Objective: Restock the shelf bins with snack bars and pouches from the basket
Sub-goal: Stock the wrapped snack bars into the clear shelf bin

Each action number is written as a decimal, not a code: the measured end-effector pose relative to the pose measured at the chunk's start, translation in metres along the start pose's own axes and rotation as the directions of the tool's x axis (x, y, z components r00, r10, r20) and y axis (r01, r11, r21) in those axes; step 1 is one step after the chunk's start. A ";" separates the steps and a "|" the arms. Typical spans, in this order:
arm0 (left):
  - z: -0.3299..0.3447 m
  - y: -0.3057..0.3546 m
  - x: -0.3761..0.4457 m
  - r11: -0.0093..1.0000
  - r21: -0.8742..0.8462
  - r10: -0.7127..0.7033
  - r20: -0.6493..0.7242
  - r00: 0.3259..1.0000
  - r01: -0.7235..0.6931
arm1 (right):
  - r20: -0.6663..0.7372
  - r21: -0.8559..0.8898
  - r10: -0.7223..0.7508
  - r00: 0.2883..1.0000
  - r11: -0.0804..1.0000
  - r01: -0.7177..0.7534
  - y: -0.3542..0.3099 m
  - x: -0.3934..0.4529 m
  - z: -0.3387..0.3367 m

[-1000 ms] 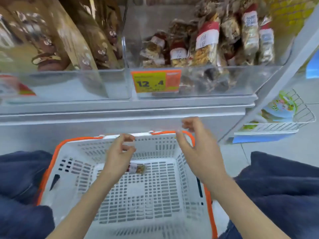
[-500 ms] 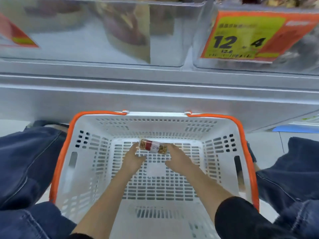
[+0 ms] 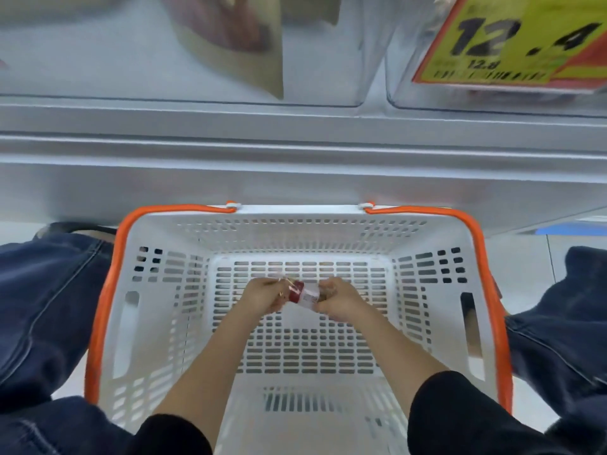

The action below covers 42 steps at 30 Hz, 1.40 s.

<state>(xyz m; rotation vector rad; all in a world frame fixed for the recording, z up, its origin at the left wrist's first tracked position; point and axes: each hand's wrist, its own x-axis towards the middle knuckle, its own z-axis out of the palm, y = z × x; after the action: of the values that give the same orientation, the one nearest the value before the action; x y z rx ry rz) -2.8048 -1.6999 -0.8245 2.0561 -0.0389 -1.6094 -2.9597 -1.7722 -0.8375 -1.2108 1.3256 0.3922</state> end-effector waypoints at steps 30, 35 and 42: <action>0.084 0.288 -0.330 0.245 0.397 0.953 0.068 0.295 -0.884 | -0.795 -0.603 -0.605 -0.053 0.775 0.189 -0.129 -0.327 -0.307; 0.112 0.357 -0.279 0.345 0.678 0.901 -0.046 0.431 -0.649 | -0.665 -0.740 -0.746 0.023 0.663 0.116 -0.151 -0.318 -0.289; 0.108 0.375 -0.227 0.489 0.603 0.852 -0.177 0.492 -0.631 | -0.412 -0.909 -0.899 0.150 0.416 -0.006 -0.177 -0.287 -0.277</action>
<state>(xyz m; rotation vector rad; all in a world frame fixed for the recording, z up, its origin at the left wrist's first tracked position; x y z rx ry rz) -2.8604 -1.9887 -0.4817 2.1854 -1.1402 -0.5182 -3.0424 -1.9589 -0.4515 -2.9164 1.4806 -0.5199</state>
